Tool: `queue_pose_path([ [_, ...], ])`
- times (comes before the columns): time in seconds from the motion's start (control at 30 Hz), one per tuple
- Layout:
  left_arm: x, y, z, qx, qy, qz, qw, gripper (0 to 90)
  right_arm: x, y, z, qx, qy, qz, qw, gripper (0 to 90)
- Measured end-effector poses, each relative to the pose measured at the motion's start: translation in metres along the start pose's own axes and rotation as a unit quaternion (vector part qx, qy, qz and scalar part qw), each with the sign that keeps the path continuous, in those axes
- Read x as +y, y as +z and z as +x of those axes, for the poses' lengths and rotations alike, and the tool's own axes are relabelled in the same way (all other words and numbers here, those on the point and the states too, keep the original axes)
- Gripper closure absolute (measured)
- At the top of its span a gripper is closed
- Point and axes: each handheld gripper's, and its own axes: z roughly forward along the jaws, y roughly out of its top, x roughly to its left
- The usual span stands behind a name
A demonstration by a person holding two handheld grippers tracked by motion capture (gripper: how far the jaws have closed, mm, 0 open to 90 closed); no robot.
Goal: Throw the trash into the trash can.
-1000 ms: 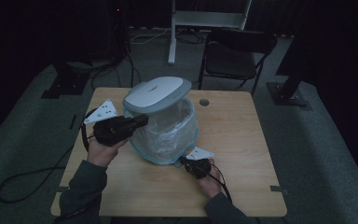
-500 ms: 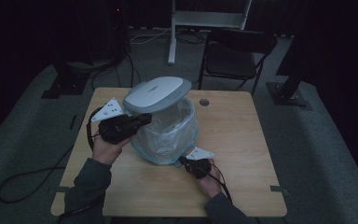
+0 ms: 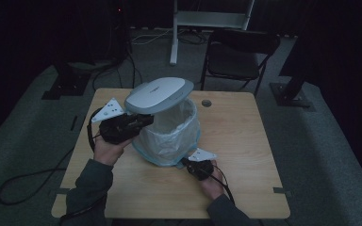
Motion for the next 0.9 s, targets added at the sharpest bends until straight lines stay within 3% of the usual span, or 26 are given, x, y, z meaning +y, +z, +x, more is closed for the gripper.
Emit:
queue_pose_path([
  [0.53, -0.011, -0.015, 0.002, 0.008, -0.01, -0.021, 0.9997, 66.7, 0.0, 0.0, 0.0, -0.001, 0.001, 0.0, 1.0, 90.0],
  [0.9, -0.028, -0.029, 0.008, 0.035, -0.017, -0.017, 0.9991, 65.2, 0.0, 0.0, 0.0, 0.0, 0.001, -0.001, 1.0, 90.0],
])
